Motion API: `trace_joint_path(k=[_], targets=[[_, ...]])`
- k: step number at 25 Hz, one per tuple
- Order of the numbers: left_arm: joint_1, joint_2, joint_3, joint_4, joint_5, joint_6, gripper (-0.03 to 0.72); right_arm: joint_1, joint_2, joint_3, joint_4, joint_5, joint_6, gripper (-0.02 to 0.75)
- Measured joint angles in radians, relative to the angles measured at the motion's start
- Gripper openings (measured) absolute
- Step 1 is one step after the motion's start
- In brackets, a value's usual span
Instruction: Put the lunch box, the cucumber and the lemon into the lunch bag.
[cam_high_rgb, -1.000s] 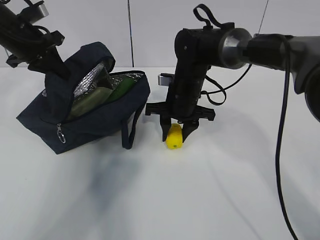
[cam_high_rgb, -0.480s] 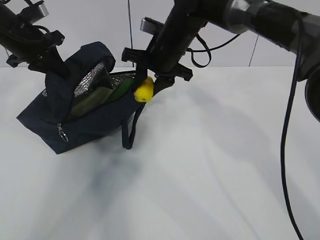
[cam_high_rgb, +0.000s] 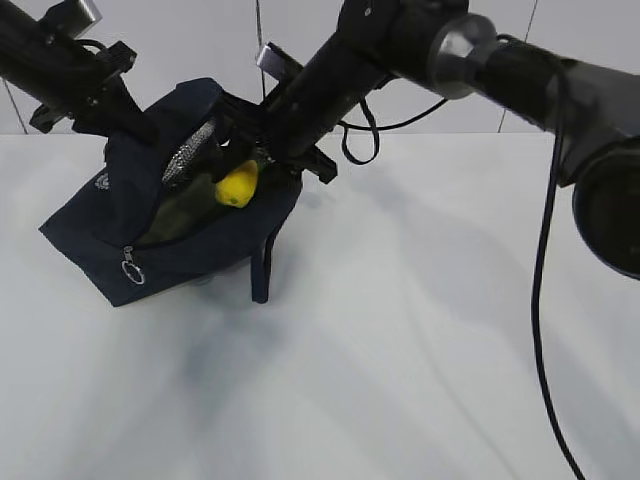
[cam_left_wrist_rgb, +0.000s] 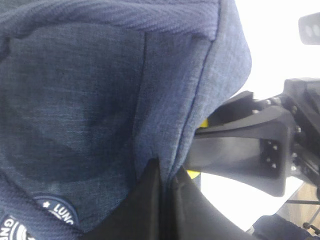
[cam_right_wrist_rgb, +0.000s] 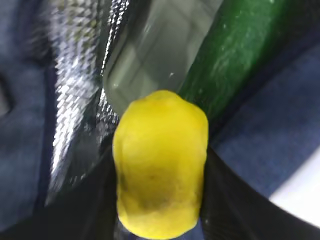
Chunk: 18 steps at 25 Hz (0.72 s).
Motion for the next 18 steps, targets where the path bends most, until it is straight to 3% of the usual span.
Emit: trace_joint_path(k=[5, 8, 13, 18], targets=[[0.0, 0.0, 0.0, -0.054, 0.009, 0.01, -0.01, 0.0, 0.032, -0.001, 0.118, -0.102, -0.069, 0.332], [0.001, 0.0, 0.0, -0.061, 0.009, 0.012, -0.01, 0.0, 0.048, -0.001, 0.192, -0.134, -0.103, 0.374], [0.001, 0.0, 0.0, -0.063, 0.015, 0.014, -0.01, 0.0, 0.064, -0.001, 0.214, -0.129, -0.115, 0.507], [0.001, 0.0, 0.0, -0.061, 0.017, 0.014, -0.01, -0.002, 0.064, -0.001, 0.221, -0.09, -0.152, 0.532]])
